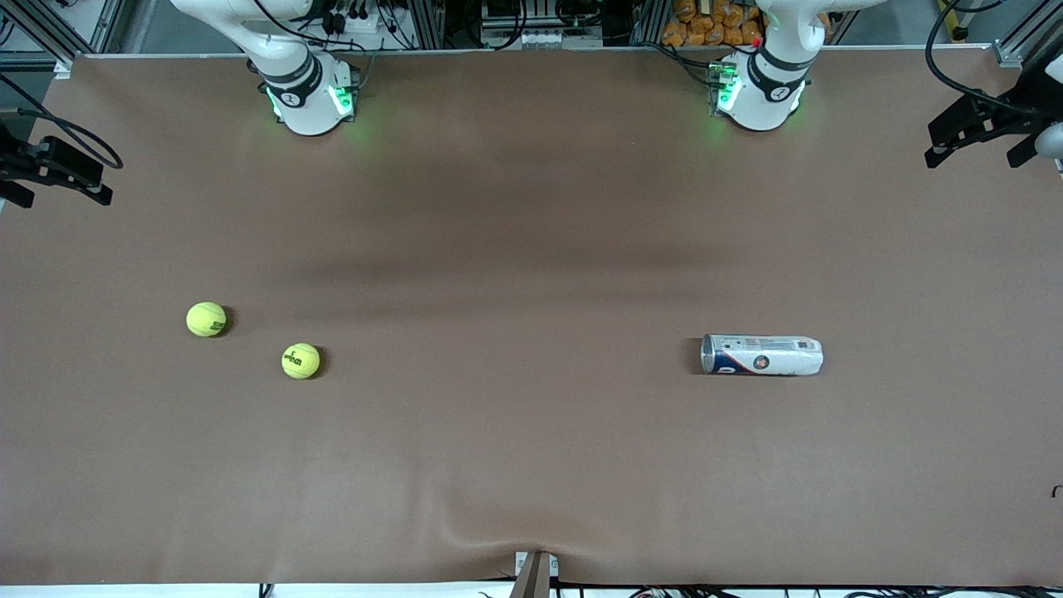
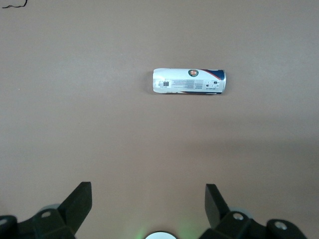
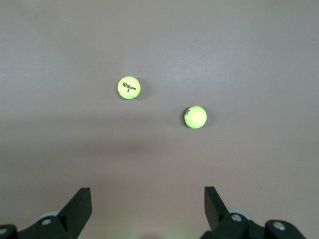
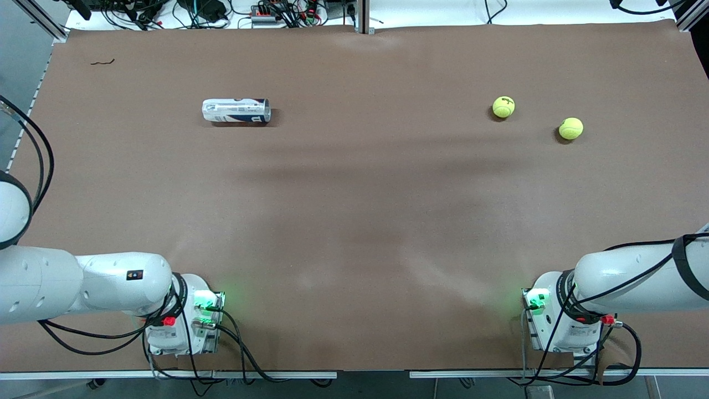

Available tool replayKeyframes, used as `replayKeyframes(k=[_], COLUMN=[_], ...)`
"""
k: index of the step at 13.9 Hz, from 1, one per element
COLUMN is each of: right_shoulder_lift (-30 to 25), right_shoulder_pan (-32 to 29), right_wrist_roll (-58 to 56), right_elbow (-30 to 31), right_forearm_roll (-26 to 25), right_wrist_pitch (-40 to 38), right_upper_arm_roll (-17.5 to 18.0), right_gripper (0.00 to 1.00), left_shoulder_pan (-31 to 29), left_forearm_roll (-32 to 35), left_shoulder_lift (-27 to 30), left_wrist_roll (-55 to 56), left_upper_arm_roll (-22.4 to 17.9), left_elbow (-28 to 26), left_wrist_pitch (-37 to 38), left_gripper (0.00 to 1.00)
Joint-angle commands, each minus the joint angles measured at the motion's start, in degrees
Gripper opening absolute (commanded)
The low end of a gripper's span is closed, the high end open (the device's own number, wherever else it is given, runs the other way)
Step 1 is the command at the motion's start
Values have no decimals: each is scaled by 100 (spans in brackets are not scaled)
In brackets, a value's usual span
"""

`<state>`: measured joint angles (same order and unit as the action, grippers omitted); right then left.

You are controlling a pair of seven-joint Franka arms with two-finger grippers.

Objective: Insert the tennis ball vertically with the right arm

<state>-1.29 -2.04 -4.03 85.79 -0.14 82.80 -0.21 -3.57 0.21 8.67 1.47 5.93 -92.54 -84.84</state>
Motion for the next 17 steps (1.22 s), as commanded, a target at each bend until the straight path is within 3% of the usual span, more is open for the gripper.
replayKeyframes(k=[1,17], right_shoulder_lift=[-11,-11], right_shoulder_pan=[-95,-104], right_wrist_roll=[-37,-45], right_elbow=[-19,-10], right_forearm_roll=[-30,-21], right_wrist_pitch=[-45,-62], right_upper_arm_roll=[64,56], right_gripper=[100,100], left_shoulder_pan=[-21,-29], left_forearm_roll=[102,49], left_shoulder_lift=[-49,65], left_wrist_roll=[125,134], left_upper_arm_roll=[40,84], left_elbow=[192,-36], left_wrist_pitch=[187,442], left_gripper=[100,100])
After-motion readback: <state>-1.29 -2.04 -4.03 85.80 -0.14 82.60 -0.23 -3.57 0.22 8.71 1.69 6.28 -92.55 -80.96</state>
